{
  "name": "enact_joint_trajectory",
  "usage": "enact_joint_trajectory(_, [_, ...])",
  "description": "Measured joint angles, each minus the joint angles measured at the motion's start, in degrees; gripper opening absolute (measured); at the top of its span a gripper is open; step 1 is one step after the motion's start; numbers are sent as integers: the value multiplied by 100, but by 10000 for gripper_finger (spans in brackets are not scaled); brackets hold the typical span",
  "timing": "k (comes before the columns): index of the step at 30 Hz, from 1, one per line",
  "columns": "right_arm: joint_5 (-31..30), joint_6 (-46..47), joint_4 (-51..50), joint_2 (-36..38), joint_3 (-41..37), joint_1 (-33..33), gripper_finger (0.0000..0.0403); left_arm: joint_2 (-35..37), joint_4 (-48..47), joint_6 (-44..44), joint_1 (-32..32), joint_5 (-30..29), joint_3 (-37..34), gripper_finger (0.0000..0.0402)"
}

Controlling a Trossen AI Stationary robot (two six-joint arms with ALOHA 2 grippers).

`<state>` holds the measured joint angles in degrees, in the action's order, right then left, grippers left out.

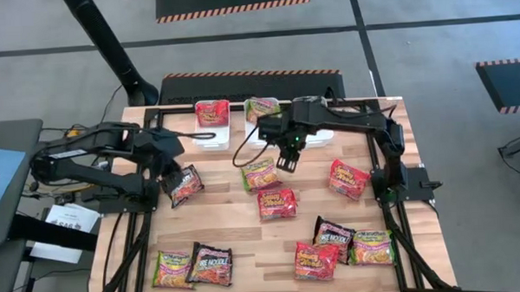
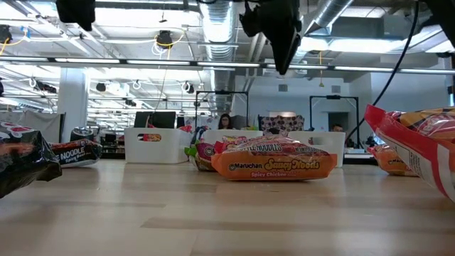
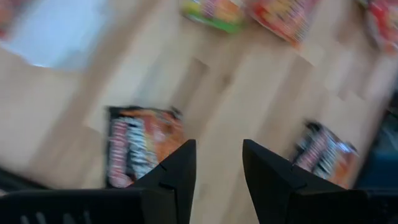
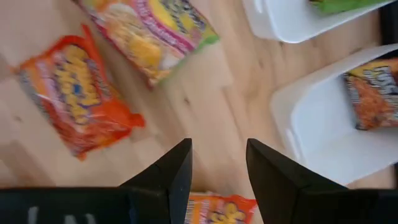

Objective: Sort Maruchan noodles
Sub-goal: Put the bottom left black noodle pack into the right white bin

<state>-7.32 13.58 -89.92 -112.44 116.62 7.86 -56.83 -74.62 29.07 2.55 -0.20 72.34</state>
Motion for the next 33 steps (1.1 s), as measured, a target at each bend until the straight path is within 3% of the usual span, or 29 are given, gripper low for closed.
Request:
enact_joint_trajectory(5, [0, 447, -10, 0, 0, -441, 176, -133, -23, -75, -7, 829, 0, 116])
enact_joint_trajectory(16, [-1, 1275, -8, -4, 0, -1270, 176, -194, 47, -31, -721, 1057, -631, 116])
enact_joint_trajectory(24, [-1, 1646, -10, -7, 0, -1581, 176, -253, 1399, 367, -1238, 1153, -1287, 116])
enact_joint_trajectory(33, [-5, 1833, -5, -9, 0, -1660, 176, -246, 2160, 821, -1969, 870, -1342, 116])
